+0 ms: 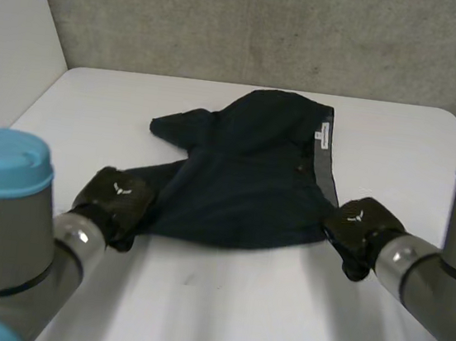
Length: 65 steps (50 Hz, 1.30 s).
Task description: Fold the shorts.
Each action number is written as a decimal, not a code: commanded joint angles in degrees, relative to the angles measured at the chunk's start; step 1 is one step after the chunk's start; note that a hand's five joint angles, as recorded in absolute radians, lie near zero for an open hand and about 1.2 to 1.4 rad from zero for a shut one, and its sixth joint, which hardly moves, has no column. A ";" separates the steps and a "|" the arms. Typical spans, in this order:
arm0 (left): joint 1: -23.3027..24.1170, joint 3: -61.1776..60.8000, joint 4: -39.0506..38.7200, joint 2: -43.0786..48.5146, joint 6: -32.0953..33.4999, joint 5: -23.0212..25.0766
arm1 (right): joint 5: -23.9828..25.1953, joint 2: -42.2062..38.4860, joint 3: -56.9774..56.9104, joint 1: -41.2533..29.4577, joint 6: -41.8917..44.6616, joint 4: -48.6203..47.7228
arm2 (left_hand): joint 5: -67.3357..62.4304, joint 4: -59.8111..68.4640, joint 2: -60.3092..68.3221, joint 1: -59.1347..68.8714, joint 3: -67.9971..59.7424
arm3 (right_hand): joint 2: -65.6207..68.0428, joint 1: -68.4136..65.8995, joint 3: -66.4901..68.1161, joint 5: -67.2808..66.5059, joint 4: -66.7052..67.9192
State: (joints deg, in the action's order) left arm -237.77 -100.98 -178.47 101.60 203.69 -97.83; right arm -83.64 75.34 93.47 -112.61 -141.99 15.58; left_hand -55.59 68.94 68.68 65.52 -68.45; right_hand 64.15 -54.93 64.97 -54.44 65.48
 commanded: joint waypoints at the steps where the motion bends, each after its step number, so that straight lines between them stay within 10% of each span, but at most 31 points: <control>1: 0.20 -3.44 0.05 -7.03 0.13 0.18 | 2.43 5.69 8.11 4.33 -6.34 -13.25 | -14.41 11.06 11.32 14.48 -11.55 | -40.32 31.10 -41.14 40.61 -41.65; 13: 5.73 6.40 -1.80 -8.79 -5.31 -0.26 | 2.26 2.46 16.21 -0.84 -35.27 -29.11 | -14.41 11.06 11.32 14.48 -11.55 | -50.86 41.64 -51.69 51.16 -52.19; 30: 6.96 12.12 -1.88 -9.76 -10.42 -0.52 | -6.79 -16.53 5.06 -5.34 -32.30 -38.79 | -14.41 11.06 11.32 14.48 -11.55 | -49.70 40.48 -50.52 49.99 -51.02; 34: 7.05 11.86 -1.88 -10.11 -10.33 -0.52 | -8.03 -18.91 2.33 -5.16 -32.12 -39.84 | -14.41 11.06 11.32 14.48 -11.55 | -25.22 16.00 -26.04 25.51 -26.54; 36: 7.05 11.60 -1.88 -10.28 -10.24 -0.52 | -8.55 -19.09 1.28 -4.99 -32.04 -40.71 | -14.41 11.06 11.32 14.48 -11.55 | 8.77 -17.99 7.95 -8.48 7.45; 39: 7.05 11.07 -1.88 -10.46 -10.15 -0.52 | -7.68 -18.39 0.84 -4.81 -31.69 -40.72 | -14.41 11.06 11.32 14.48 -11.55 | 15.85 -25.07 15.03 -15.56 14.52; 55: 0.72 3.16 6.10 -10.20 -8.75 -0.35 | 1.29 9.89 0.22 3.71 11.28 -9.28 | -14.41 11.06 11.32 14.48 -11.55 | 15.85 -25.07 15.03 -15.56 14.52; 65: 2.48 -0.18 10.68 -9.76 -8.84 1.67 | 2.34 19.85 2.06 4.68 13.40 5.68 | -14.41 11.06 11.32 14.48 -11.55 | 15.85 -25.07 15.03 -15.56 14.52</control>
State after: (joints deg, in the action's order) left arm -236.69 -100.05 -169.02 91.75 194.93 -97.70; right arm -81.91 93.29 93.69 -108.41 -128.20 14.08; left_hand -55.59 68.95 68.68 65.49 -68.45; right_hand 67.49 -54.93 67.76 -56.22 68.26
